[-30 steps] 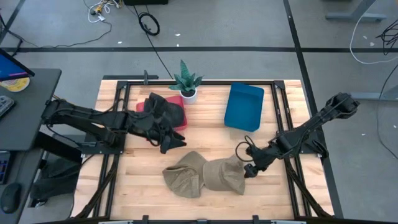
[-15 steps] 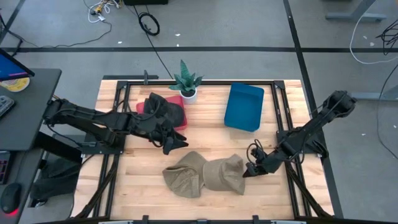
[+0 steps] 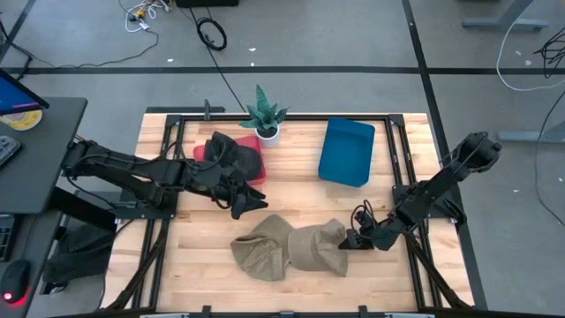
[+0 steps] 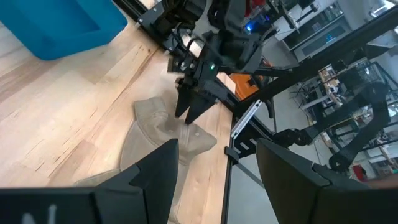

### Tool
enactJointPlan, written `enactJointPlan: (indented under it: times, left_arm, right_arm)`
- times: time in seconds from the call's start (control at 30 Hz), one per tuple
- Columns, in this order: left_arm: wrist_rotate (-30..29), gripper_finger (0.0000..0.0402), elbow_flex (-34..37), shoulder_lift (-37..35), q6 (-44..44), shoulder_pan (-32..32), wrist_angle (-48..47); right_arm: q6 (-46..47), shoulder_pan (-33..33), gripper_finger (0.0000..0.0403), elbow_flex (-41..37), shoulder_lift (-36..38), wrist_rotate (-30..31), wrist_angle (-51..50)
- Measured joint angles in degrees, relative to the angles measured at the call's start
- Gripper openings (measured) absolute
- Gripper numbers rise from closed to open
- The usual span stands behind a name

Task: Pick & Place hat
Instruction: Put the right brown cap into the blue bin

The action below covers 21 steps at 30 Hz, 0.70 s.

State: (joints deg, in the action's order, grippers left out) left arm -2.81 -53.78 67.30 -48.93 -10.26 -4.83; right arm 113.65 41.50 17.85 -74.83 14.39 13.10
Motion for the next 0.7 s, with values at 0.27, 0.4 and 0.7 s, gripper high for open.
enactJointPlan:
  times: [0.27, 0.4, 0.7]
  left_arm:
    - [0.0, 0.0220, 0.0, 0.0, 0.0, 0.0, 0.8]
    - [0.0, 0.0220, 0.0, 0.0, 0.1, 0.0, 0.8]
    - [0.0, 0.0220, 0.0, 0.0, 0.7, 0.0, 0.8]
  right_arm:
    - [3.1, 0.0, 0.0340, 0.1, -9.9, 2.3, 12.4]
    - [4.7, 0.1, 0.0313, 0.2, -11.2, 4.6, 12.9]
    - [1.8, 0.0, 0.0113, 0.0, -11.3, 7.9, 14.5]
